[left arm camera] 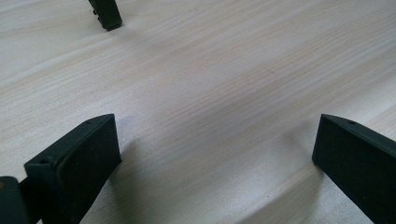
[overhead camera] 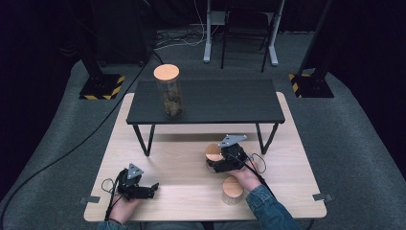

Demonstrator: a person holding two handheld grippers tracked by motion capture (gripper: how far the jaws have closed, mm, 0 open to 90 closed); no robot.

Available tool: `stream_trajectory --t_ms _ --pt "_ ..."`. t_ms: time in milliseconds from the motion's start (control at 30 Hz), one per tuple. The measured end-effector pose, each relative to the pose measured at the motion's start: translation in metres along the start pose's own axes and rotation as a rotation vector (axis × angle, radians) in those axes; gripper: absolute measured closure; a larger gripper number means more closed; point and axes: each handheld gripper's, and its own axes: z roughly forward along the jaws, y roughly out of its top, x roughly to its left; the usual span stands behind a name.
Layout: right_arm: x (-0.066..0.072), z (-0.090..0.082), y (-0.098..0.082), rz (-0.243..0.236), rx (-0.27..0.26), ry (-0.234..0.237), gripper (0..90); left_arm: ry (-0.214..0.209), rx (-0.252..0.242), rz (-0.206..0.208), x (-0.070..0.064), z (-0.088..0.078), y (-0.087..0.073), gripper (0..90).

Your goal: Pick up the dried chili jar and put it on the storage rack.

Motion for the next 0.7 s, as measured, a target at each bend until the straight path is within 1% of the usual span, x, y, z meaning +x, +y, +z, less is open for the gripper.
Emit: stream_trajectory --t_ms 233,333,400,700 --pt "-0.001 -0.012 0.002 0.027 -0.007 -0.016 24.9 0.000 0.000 0.000 0.000 0.000 0.000 0.5" --pt "-0.001 -0.017 0.002 0.032 -0.013 -0.021 24.9 0.000 0.001 0.000 0.000 0.000 0.000 0.5" --pt "-0.001 -0.022 0.002 0.046 -0.023 -0.020 24.9 0.000 0.000 0.000 0.000 0.000 0.000 0.5" --pt "0.002 -0.036 0.006 0.063 -0.034 -0.033 24.9 0.000 0.000 0.000 0.000 0.000 0.000 0.5"
